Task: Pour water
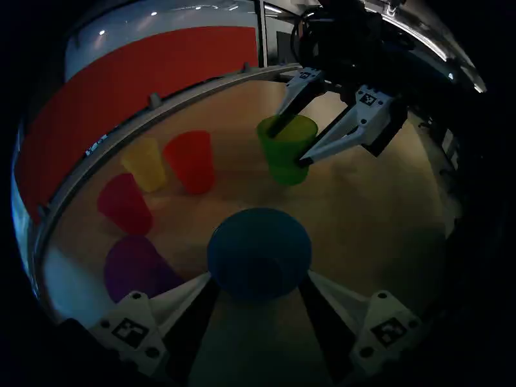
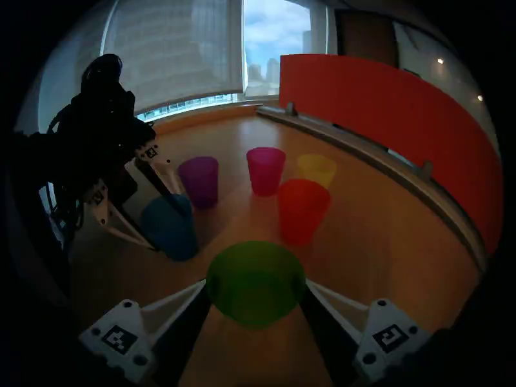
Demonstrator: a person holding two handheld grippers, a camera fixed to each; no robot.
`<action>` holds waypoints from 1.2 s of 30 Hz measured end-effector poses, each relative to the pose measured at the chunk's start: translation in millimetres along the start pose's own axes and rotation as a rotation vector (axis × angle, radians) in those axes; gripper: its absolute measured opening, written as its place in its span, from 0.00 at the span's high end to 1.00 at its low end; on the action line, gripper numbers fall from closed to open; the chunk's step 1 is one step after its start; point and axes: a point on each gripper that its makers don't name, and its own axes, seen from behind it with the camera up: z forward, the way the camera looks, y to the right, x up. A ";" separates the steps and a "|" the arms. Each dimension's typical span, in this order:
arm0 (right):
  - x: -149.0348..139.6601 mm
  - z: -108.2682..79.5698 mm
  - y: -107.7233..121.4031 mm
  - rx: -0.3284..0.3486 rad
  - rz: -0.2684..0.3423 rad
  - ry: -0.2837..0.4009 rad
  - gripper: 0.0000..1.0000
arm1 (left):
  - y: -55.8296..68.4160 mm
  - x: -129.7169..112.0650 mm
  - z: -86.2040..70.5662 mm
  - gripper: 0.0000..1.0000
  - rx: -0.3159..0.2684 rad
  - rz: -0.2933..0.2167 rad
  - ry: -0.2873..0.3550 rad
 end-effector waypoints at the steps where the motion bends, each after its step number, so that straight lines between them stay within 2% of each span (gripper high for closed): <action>1: -0.3 0.3 -0.1 0.000 0.000 0.000 0.09 | 0.1 -0.4 0.0 0.18 -0.001 0.000 -0.002; 11: -8.3 5.3 -0.5 0.000 0.009 -0.009 0.09 | 1.9 -6.3 -1.4 0.18 0.010 0.019 -0.020; 23: -16.1 7.6 -0.3 0.000 0.012 -0.016 0.09 | 2.1 -18.3 -2.8 0.18 0.016 0.000 -0.044; 36: -19.5 6.8 -1.2 -0.003 0.015 -0.013 0.08 | 5.3 -22.2 -5.1 0.18 0.018 0.001 -0.052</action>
